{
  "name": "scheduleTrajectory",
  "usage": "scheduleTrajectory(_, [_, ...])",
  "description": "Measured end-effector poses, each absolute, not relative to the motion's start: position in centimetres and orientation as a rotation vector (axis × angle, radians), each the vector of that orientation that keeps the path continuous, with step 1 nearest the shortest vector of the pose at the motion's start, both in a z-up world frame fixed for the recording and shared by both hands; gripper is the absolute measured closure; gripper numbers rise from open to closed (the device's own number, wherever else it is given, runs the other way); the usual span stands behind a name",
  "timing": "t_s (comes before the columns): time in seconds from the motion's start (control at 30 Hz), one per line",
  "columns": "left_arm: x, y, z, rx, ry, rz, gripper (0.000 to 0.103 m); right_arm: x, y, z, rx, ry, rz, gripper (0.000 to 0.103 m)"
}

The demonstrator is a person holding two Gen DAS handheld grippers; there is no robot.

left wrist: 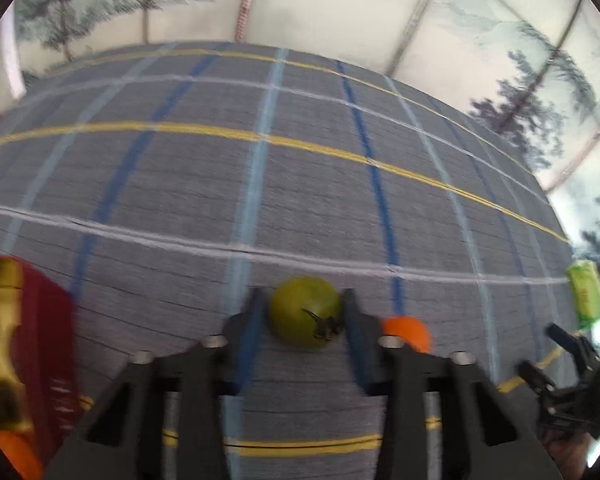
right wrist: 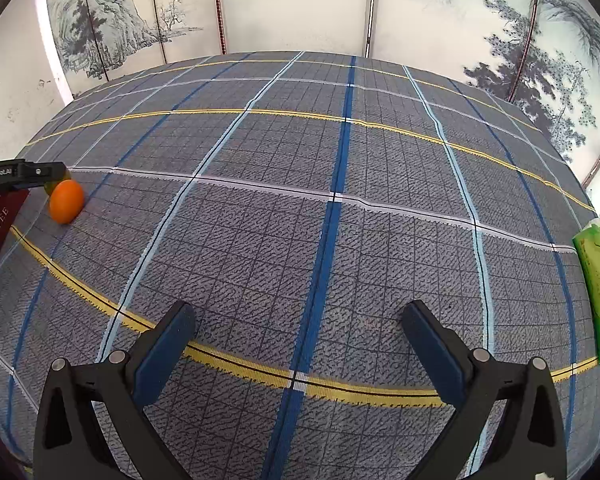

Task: Organize fruits
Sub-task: 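Reach the left gripper to the green lime and close on it, then carry the green lime with the left gripper into the tin and release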

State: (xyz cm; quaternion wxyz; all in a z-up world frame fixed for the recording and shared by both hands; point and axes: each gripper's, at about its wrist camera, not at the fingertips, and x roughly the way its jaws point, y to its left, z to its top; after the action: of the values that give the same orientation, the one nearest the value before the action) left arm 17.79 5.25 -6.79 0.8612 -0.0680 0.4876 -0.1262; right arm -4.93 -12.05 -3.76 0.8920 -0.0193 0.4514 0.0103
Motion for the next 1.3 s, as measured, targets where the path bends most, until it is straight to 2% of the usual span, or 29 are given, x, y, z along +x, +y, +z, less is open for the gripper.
scheduleTrajectory(0.1, [16.9, 4.2, -6.5, -0.065, 0.981, -0.254, 0.068, -5.0, -12.1, -3.8, -0.040, 0.937, 0.021, 0.000])
scheduleTrajectory(0.2, [16.1, 5.4, -6.3, -0.148, 0.997, -0.257, 0.069, -4.9, -12.1, -3.8, -0.040, 0.937, 0.022, 0.000])
scheduleTrajectory(0.73, [6.4, 8.6, 0.8, -0.116, 0.860, -0.172, 0.068, -4.9, -12.2, -3.7, -0.036, 0.937, 0.009, 0.000])
scheduleTrajectory(1.3, [1.8, 13.2, 1.8, -0.028, 0.786, -0.051, 0.068, -5.1, -12.3, -3.8, -0.034, 0.936, 0.002, 0.000])
